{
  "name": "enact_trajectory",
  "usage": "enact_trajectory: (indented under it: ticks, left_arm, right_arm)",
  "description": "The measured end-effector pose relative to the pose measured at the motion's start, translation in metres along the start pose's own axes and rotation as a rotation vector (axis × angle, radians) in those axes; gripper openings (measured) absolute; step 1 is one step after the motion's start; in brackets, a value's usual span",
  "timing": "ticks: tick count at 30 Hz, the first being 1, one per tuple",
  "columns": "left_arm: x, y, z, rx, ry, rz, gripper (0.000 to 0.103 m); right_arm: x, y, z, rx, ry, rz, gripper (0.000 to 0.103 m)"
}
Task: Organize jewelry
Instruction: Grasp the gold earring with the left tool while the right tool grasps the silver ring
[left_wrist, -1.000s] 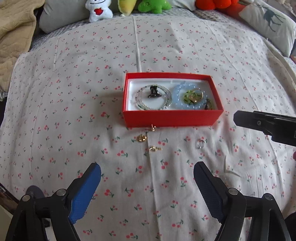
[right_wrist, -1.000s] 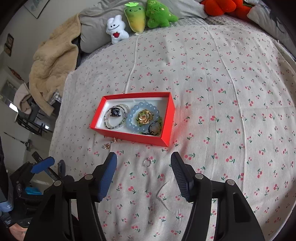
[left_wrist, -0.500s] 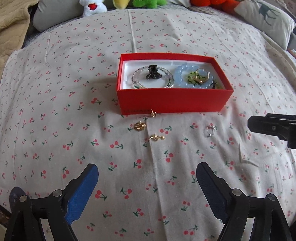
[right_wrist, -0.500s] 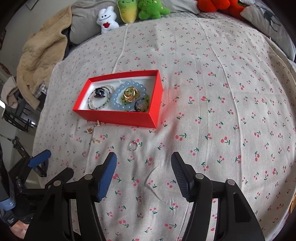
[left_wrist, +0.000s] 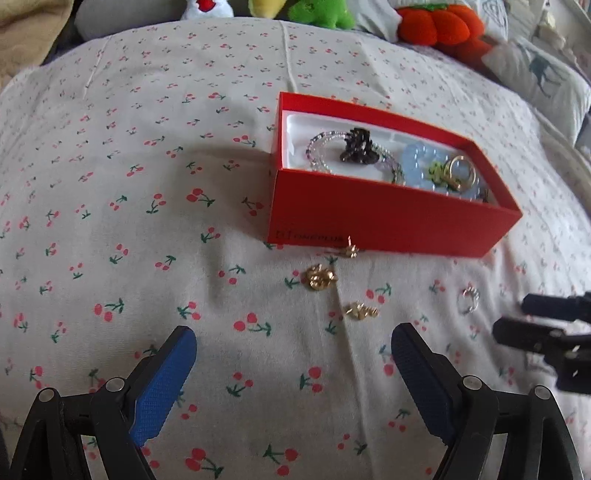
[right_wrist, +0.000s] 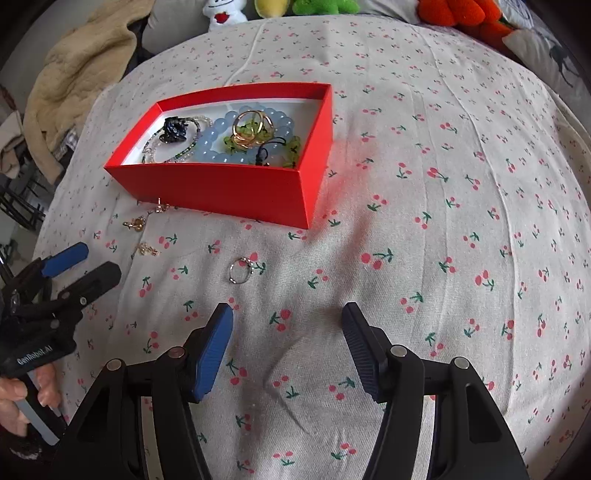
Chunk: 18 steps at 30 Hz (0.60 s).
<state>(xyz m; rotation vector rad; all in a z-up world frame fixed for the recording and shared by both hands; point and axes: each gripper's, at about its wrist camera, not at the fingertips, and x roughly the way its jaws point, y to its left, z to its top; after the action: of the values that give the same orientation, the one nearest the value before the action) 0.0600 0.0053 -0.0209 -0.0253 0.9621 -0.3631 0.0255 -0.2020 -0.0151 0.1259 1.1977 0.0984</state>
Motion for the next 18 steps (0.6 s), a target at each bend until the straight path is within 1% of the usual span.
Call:
enact_trajectory:
  ticks: [1,2,3,4,5,6,9,16,18]
  left_arm:
    - [0.001,0.001,0.003,-0.011,-0.007,-0.025,0.086]
    - [0.002,0.0,0.006,-0.011,-0.014,-0.043,0.081]
    - [0.004,-0.002,0.007,-0.003,-0.018,-0.049,0.074]
    - [0.007,-0.003,0.008,0.006,-0.02,-0.051,0.07]
    - [0.009,-0.003,0.009,0.014,-0.017,-0.051,0.062]
    - [0.013,-0.003,0.009,0.018,-0.01,-0.05,0.056]
    - [0.022,-0.003,0.01,0.022,-0.003,-0.052,0.047]
    - [0.031,-0.006,0.013,0.072,0.007,-0.037,0.033]
    - [0.032,-0.007,0.013,0.083,0.011,-0.032,0.021]
  right_arm:
    - [0.001,0.003,0.001,-0.015,-0.009,-0.001,0.064]
    - [0.002,0.006,0.002,-0.028,-0.017,0.002,0.064]
    - [0.003,0.009,0.003,-0.043,-0.025,0.009,0.064]
    - [0.005,0.011,0.004,-0.056,-0.03,0.014,0.064]
    - [0.007,0.013,0.004,-0.067,-0.033,0.014,0.064]
    - [0.009,0.015,0.005,-0.078,-0.034,0.011,0.064]
    - [0.013,0.02,0.006,-0.108,-0.043,0.0,0.064]
    - [0.019,0.026,0.007,-0.153,-0.056,-0.018,0.065]
    - [0.021,0.028,0.007,-0.155,-0.06,-0.02,0.065]
